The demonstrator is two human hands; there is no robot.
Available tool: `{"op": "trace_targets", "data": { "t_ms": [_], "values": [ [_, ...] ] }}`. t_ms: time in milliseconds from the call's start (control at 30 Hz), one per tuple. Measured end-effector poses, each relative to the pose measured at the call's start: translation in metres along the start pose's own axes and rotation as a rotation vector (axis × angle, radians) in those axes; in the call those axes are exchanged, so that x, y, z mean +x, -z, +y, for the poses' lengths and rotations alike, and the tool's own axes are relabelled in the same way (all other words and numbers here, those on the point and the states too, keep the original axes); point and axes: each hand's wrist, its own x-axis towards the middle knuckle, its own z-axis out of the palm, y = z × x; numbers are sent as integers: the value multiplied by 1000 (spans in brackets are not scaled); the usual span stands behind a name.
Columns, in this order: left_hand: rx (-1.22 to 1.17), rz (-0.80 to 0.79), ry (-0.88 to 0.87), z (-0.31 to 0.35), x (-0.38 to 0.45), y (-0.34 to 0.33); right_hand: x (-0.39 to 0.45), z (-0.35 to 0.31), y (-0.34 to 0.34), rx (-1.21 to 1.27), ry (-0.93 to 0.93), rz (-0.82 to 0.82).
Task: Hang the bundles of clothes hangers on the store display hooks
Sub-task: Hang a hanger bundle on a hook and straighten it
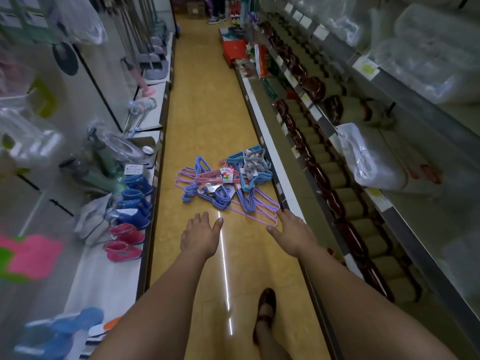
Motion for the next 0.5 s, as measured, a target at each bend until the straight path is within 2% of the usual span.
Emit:
{"op": "trace_targets", "data": {
  "t_ms": [300, 500],
  "values": [
    [-27, 21, -22, 63, 158, 10, 162, 17, 65, -64, 28, -16],
    [-41, 19, -21, 99, 240, 3, 247, 23, 81, -84, 43, -50]
  ]
}}
